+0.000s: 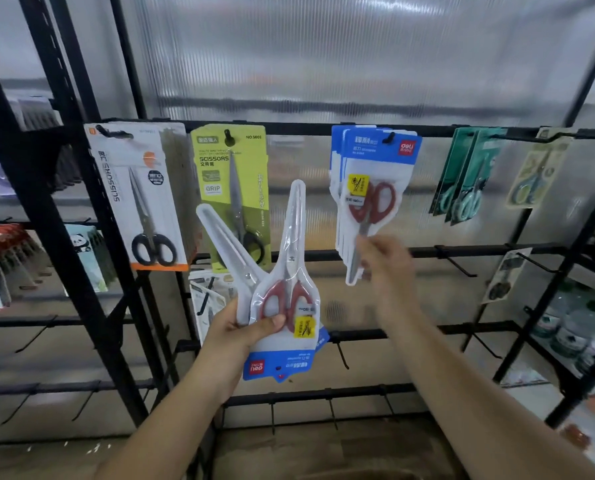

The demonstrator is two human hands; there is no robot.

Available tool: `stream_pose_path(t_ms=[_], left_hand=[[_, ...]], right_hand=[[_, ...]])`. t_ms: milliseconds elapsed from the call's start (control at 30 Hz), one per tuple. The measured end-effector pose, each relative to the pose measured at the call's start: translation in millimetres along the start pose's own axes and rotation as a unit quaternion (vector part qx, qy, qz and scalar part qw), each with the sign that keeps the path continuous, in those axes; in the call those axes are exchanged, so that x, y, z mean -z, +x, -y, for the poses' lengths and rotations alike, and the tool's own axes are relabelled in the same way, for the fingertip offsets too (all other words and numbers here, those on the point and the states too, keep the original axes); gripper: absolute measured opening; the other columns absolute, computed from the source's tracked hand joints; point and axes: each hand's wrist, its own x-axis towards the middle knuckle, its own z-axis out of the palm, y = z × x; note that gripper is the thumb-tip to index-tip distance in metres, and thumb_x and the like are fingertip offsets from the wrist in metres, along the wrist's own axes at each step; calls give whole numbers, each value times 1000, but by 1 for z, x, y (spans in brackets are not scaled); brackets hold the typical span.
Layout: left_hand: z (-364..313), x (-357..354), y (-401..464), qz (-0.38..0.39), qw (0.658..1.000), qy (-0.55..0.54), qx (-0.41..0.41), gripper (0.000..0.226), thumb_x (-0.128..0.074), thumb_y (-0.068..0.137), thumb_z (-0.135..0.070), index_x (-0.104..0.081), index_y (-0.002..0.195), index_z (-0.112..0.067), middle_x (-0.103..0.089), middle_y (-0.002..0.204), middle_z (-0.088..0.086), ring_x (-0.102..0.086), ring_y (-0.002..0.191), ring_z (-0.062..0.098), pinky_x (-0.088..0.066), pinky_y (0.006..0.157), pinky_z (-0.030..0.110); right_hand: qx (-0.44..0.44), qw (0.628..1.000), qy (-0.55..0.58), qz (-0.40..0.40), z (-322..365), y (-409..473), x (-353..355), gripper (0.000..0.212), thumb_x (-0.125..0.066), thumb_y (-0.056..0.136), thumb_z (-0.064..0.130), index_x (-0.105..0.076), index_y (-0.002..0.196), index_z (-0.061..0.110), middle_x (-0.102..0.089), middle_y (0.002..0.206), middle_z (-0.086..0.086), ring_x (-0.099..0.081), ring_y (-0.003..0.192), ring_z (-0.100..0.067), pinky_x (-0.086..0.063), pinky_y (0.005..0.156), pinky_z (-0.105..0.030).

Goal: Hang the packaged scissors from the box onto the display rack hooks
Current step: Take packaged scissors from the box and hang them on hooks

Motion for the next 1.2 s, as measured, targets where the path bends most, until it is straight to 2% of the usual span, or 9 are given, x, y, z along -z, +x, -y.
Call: stream_pose_path(t_ms=[100, 167, 533, 633, 700, 767, 933, 1033, 1200], left_hand=[[-3, -3, 1, -6, 1000, -5, -12, 38, -67, 70, -2, -64, 105, -13, -73, 93, 12, -71, 83, 27, -59, 64, 33], [-3, -4, 2, -8, 1000, 0, -19, 34, -65, 72, 2, -64, 102, -14, -74, 87, 8, -72, 78, 23, -57, 59, 29], [-9, 9, 7, 109, 963, 239, -62, 38, -73, 72, -11, -64, 108, -12, -71, 99, 8, -67, 93, 24, -55, 76, 37], [-14, 18, 9, 126, 934, 329, -68, 34, -73, 75, -15, -65, 108, -19, -72, 99, -3, -66, 95, 12, -53, 82, 29], [-20, 26, 13, 120, 889, 436, -72, 32, -72, 74, -20, -64, 105, -24, -71, 94, -6, -65, 91, 10, -50, 79, 26], [-29, 27, 17, 113, 788, 599, -85, 26, -67, 80, -19, -63, 105, -22, -68, 94, -2, -62, 91, 18, -49, 77, 30], [-42, 11, 20, 119, 560, 808, -138, 23, -49, 90, -27, -55, 112, -23, -62, 109, -1, -58, 103, 22, -39, 72, 27], [-42, 7, 18, 114, 501, 842, -164, 30, -46, 94, -28, -50, 123, -24, -58, 119, -2, -55, 110, 21, -39, 77, 28], [-41, 17, 10, -48, 582, 722, -370, 59, -77, 71, -29, -56, 123, -12, -65, 112, 9, -51, 111, 29, -44, 92, 54]], right_hand=[[-46, 964, -57, 257, -20, -22, -8, 20, -62, 87, 23, -63, 102, 11, -69, 94, -1, -66, 87, -16, -55, 73, -22], [-49, 951, -22, 305, -30, -25, -13, 22, -64, 86, 12, -64, 105, 1, -70, 96, -11, -68, 88, -22, -57, 78, -31], [8, 950, -34, 310, -18, -30, -20, 39, -63, 85, 0, -58, 120, 17, -64, 117, -7, -61, 108, -20, -50, 95, -38], [150, 961, -181, 146, -5, -33, -22, 61, -65, 84, 4, -42, 137, 21, -39, 144, 1, -38, 132, -16, -38, 108, -39], [375, 888, -265, -2, 4, -32, -18, 56, -52, 80, 0, -42, 132, 18, -32, 142, -2, -32, 133, -22, -36, 108, -42], [503, 798, -331, 2, 11, -31, -16, 54, -48, 69, 2, -46, 121, 17, -36, 135, -4, -32, 130, -25, -27, 109, -44], [311, 609, -656, 319, 15, -35, -28, 49, -60, 81, 17, -49, 129, 24, -52, 133, 1, -33, 137, -25, -12, 115, -55], [243, 655, -641, 318, 11, -33, -23, 30, -52, 91, 16, -52, 120, 23, -62, 109, 1, -57, 105, -18, -40, 92, -31], [177, 770, -546, 280, 0, -25, -8, 21, -48, 96, 24, -57, 116, 21, -63, 104, -1, -59, 97, -16, -47, 89, -28]])
